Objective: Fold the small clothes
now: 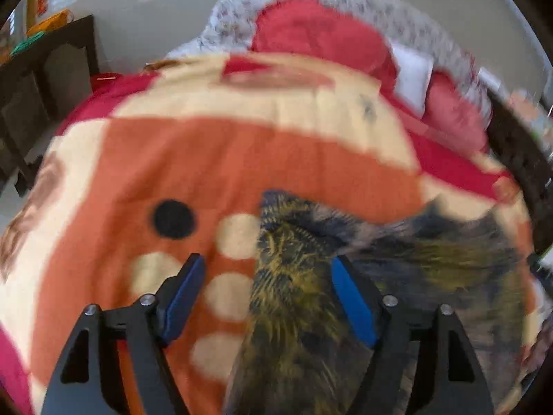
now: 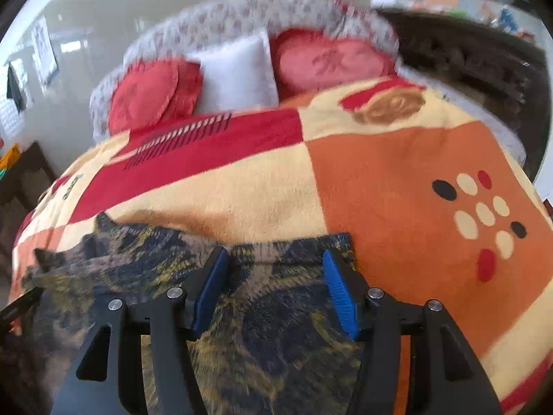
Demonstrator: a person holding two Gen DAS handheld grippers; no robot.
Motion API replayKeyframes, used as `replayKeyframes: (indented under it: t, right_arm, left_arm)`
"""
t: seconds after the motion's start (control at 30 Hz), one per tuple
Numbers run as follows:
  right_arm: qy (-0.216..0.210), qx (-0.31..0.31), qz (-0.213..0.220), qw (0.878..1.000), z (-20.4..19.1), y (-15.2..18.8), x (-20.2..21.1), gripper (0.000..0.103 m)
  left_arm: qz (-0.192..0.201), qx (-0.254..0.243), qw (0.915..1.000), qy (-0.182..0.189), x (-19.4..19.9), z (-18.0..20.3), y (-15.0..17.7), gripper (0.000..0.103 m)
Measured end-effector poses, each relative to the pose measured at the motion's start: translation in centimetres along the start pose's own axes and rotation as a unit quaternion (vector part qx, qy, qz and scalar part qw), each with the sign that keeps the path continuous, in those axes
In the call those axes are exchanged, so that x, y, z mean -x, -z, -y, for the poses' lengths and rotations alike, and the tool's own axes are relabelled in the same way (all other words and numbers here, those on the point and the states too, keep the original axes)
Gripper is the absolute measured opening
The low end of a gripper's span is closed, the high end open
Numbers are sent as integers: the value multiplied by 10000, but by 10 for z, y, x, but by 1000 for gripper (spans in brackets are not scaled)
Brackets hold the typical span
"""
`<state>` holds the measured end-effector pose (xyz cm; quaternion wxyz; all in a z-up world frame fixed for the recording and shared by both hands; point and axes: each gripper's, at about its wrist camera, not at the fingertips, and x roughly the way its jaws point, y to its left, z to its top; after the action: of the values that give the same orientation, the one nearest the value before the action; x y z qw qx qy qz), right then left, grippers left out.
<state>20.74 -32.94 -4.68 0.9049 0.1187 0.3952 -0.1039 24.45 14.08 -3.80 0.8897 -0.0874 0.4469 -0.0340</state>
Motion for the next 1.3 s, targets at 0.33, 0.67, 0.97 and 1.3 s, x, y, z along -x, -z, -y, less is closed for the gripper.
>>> replayKeyframes:
  t: [0.33, 0.67, 0.97, 1.3]
  right_arm:
    - [-410, 1737, 456, 9829, -57, 124, 125, 75]
    - [-304, 1624, -48, 9862, -51, 195, 87, 78]
    - [-105, 1678, 67, 9858, -57, 199, 88, 83]
    - [-138, 1644, 77, 9863, -54, 196, 86, 85]
  left_arm:
    - [235, -376, 9875, 1509, 120, 17, 125, 88]
    - [240, -1180, 9918, 435, 80, 52, 206, 84]
    - [292, -1258, 9911, 321, 79, 58, 209, 89]
    - [277, -1278, 9906, 403, 80, 58, 209, 93]
